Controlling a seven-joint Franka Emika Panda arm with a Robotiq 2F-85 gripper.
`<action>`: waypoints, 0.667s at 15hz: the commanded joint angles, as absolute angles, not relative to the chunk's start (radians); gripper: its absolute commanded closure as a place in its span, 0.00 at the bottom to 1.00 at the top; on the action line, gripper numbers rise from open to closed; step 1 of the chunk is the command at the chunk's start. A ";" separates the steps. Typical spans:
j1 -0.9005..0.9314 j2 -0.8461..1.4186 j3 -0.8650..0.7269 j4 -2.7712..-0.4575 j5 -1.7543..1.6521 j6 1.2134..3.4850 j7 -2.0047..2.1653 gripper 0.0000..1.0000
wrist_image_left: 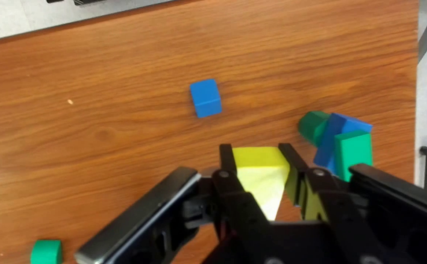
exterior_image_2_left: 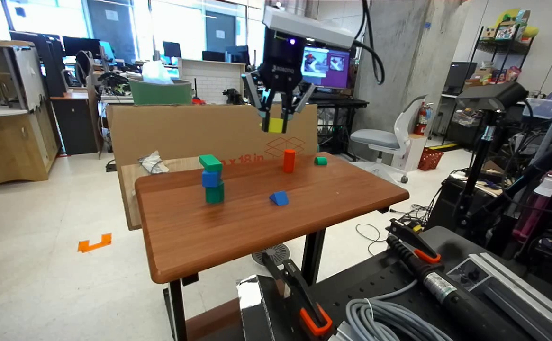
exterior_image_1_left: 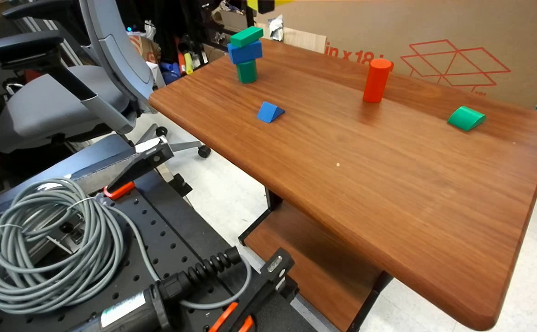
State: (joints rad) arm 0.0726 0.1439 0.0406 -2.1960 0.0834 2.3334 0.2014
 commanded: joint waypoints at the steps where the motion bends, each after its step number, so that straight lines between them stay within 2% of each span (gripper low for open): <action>1: 0.014 0.164 -0.001 -2.215 0.114 2.300 0.180 0.91; 10: -0.043 0.350 -0.075 -2.139 0.074 2.291 0.205 0.91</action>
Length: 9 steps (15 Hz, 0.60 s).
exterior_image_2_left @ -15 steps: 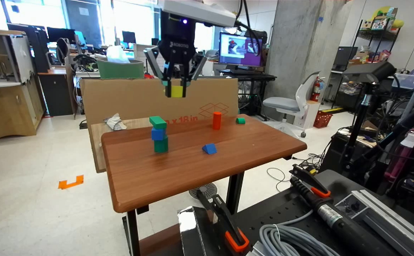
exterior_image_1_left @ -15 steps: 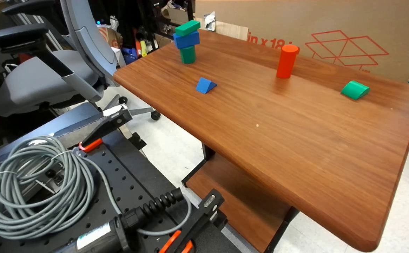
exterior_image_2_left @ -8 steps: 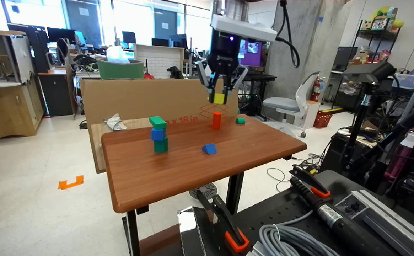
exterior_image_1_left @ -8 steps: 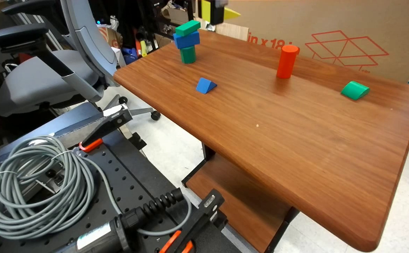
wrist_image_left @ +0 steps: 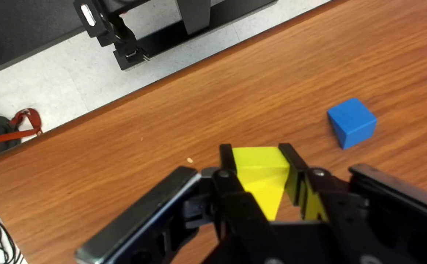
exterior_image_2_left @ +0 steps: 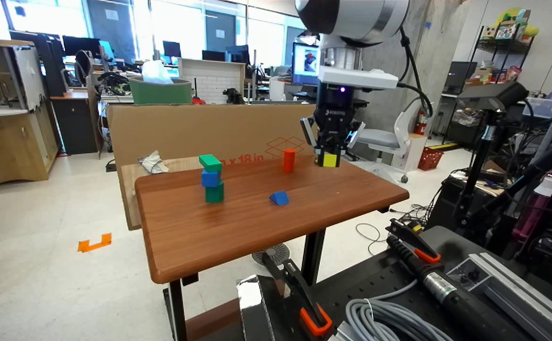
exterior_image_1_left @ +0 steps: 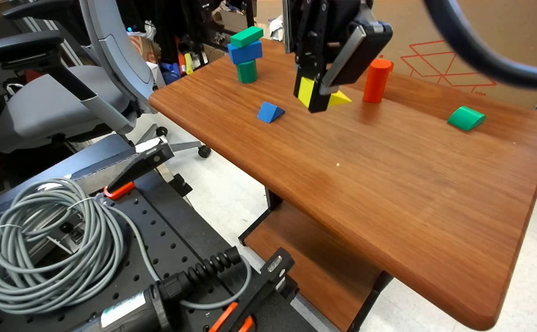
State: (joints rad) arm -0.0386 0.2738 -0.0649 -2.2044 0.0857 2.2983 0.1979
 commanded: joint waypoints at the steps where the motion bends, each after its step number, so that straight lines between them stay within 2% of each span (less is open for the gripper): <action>1: -0.040 0.377 -0.080 -2.120 0.061 2.292 0.207 0.91; 9: -0.012 0.565 -0.111 -1.976 -0.042 2.291 0.240 0.91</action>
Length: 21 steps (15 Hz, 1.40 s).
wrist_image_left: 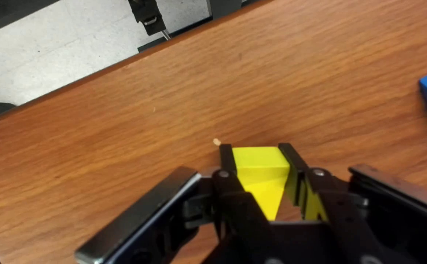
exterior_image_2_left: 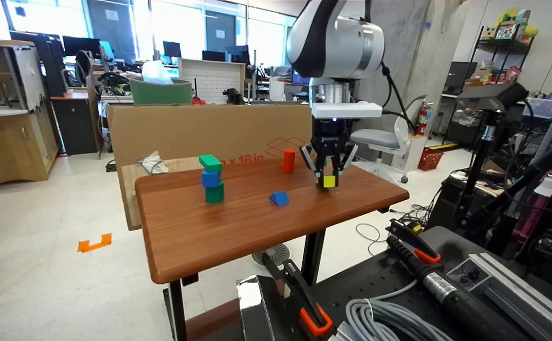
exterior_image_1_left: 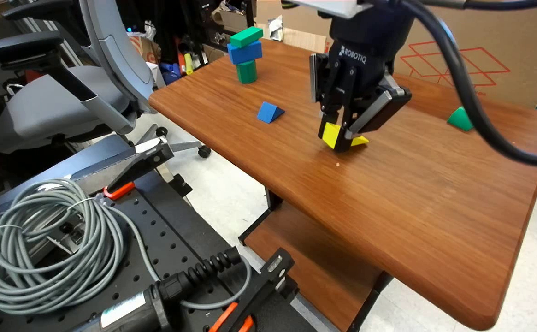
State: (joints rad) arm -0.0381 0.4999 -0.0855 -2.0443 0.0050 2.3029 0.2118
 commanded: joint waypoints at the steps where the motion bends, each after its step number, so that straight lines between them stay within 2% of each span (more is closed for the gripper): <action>1: -0.008 0.575 -0.113 -1.963 -0.056 2.288 0.244 0.91; 4: -0.003 0.574 -0.110 -1.952 -0.079 2.281 0.249 0.91; 5: -0.003 0.564 -0.105 -1.961 -0.078 2.279 0.240 0.41; 7: -0.004 0.540 -0.094 -1.986 -0.068 2.277 0.221 0.34; 11: 0.004 0.437 -0.068 -2.083 -0.064 2.291 0.179 0.04; 12: 0.008 0.395 -0.061 -2.118 -0.065 2.302 0.171 0.00; 18: 0.019 0.066 0.014 -2.320 -0.006 2.292 0.097 0.00; 21: 0.020 -0.067 0.044 -2.348 0.106 2.180 0.012 0.00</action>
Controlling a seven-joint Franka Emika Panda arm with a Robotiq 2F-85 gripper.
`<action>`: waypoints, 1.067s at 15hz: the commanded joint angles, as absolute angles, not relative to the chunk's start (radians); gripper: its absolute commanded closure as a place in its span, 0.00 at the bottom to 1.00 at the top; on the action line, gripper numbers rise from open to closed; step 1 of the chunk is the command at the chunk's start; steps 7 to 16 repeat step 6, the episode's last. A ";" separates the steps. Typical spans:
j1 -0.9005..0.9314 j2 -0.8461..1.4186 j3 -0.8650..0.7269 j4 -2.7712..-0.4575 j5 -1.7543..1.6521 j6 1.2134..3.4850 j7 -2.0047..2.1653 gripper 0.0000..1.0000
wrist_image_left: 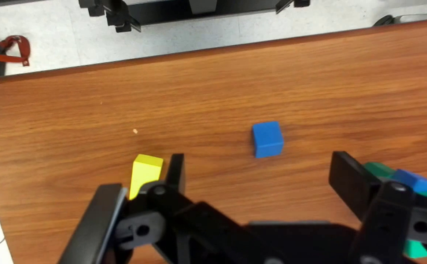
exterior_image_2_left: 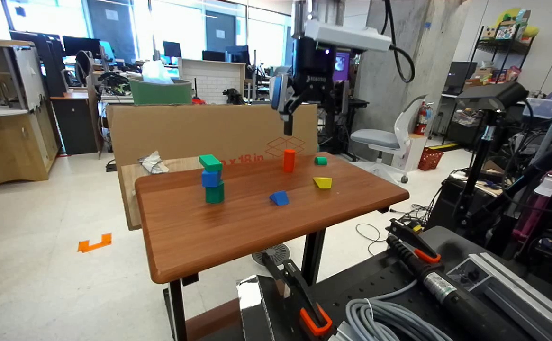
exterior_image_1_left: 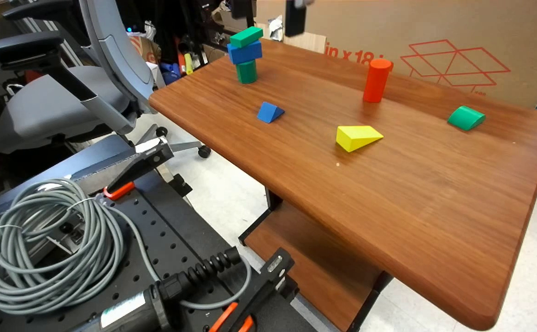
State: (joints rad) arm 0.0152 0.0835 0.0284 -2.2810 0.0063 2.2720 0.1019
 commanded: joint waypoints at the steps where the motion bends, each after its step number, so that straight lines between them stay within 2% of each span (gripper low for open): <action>1: 0.020 0.033 0.034 -2.297 0.041 2.237 0.077 0.00; 4: 0.022 -0.057 0.042 -2.331 0.078 2.184 0.042 0.00; 16: 0.022 -0.060 0.042 -2.339 0.079 2.184 0.039 0.00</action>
